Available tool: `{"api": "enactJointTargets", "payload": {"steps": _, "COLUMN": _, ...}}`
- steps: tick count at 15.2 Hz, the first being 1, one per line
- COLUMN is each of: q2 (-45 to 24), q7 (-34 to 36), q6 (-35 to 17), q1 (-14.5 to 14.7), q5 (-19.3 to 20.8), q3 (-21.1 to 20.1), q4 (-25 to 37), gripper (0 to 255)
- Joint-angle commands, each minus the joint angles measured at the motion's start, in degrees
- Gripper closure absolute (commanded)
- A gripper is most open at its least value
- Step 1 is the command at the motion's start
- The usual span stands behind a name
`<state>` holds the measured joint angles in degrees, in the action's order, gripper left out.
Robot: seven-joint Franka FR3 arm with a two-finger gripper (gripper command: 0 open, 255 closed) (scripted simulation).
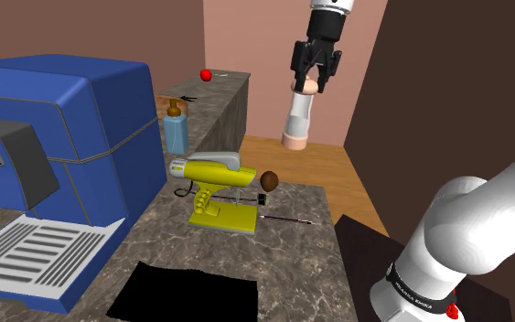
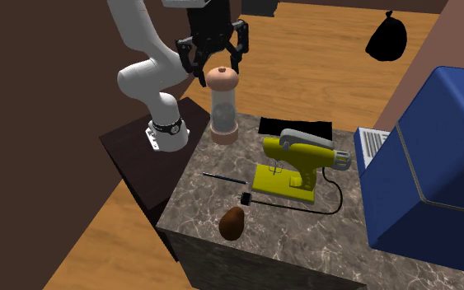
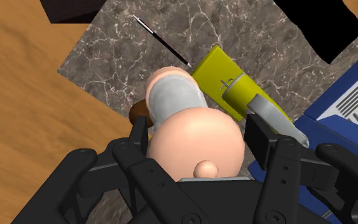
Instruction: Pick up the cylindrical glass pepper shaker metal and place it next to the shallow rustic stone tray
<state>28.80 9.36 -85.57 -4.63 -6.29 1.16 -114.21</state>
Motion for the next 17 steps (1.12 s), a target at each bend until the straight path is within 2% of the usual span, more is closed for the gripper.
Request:
{"api": "enactJointTargets", "payload": {"steps": 1, "q2": 2.49, "q7": 2.78, "q6": 0.13, "q1": 0.78, "q5": -1.00, "q3": -2.09, "q4": -2.05, "gripper": 255}}
{"api": "enactJointTargets", "payload": {"steps": 11, "q2": 9.13, "q7": 16.17, "q6": 0.61, "q1": 4.71, "q5": -7.46, "q3": -12.86, "q4": -6.03, "gripper": 255}}
{"api": "enactJointTargets", "payload": {"steps": 17, "q2": 10.77, "q7": 15.49, "q6": -3.55, "q1": 4.89, "q5": -7.92, "q3": -13.29, "q4": -11.85, "gripper": 255}}
